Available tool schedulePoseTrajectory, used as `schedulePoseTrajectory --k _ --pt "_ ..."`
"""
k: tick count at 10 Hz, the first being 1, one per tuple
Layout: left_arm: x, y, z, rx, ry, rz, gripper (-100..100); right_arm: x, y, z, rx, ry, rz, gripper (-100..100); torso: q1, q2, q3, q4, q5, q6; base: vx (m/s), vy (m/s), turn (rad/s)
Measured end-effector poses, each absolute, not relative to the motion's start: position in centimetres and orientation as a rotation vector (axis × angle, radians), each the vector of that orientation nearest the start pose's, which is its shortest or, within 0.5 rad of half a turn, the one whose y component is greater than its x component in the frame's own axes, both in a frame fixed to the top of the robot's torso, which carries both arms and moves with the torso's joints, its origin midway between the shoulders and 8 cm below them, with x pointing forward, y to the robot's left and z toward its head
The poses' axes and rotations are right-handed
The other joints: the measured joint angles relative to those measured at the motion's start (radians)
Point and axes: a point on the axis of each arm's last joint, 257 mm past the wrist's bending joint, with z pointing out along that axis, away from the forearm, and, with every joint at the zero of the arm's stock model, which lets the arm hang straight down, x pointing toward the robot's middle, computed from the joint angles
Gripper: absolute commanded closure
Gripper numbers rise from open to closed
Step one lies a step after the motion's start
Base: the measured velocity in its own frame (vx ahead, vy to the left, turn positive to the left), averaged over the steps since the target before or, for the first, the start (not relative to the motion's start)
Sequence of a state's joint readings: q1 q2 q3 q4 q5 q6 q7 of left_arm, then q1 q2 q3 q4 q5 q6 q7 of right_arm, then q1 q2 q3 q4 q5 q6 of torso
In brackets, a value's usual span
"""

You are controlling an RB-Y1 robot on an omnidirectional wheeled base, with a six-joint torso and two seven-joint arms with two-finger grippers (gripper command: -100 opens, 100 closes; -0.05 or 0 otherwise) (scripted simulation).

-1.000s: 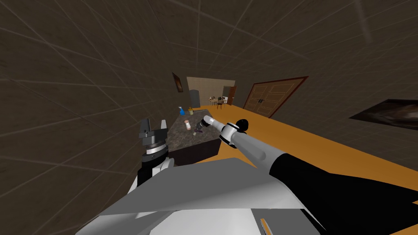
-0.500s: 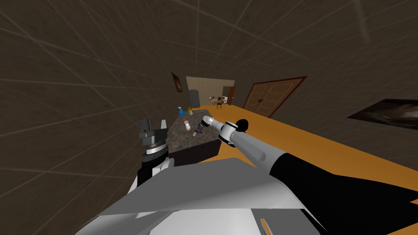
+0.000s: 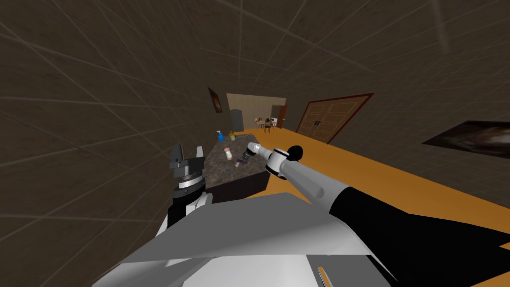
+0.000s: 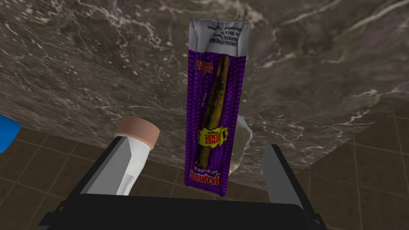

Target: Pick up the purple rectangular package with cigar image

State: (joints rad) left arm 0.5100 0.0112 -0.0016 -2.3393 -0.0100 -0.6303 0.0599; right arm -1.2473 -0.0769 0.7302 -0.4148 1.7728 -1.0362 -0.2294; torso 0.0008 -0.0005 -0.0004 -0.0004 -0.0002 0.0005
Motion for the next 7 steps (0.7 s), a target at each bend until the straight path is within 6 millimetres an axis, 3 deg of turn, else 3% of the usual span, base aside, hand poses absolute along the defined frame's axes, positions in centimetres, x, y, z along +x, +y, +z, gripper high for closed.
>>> schedulePoseTrajectory --k 2,3,4,6,7 --pt "30.7 26.9 6.9 -0.514 0.490 -1.391 0 52.1 8.2 -28.8 -1.966 1.735 0.322 -100 0.000 0.001 0.001 0.000 0.000 0.000 0.000 0.002 -0.014" --pt "30.7 26.9 6.9 -0.514 0.490 -1.391 0 52.0 8.1 -28.9 -1.969 1.737 0.322 0 0.000 0.001 0.001 0.000 0.000 0.000 0.000 0.000 0.000" --pt "30.7 26.9 6.9 -0.514 0.490 -1.391 0 52.0 8.1 -28.9 -1.969 1.737 0.322 -100 0.000 0.001 0.001 0.000 0.000 0.000 0.022 0.043 0.042" --pt "30.7 26.9 6.9 -0.514 0.490 -1.391 0 51.6 7.8 -30.3 -1.968 1.740 0.321 -100 0.003 -0.001 0.000 0.000 0.001 0.000 0.026 0.044 0.011" --pt "30.7 26.9 6.9 -0.514 0.490 -1.391 0 51.6 7.9 -30.4 -1.965 1.741 0.321 100 0.002 0.000 0.000 0.000 0.000 0.000 0.000 0.000 0.000"
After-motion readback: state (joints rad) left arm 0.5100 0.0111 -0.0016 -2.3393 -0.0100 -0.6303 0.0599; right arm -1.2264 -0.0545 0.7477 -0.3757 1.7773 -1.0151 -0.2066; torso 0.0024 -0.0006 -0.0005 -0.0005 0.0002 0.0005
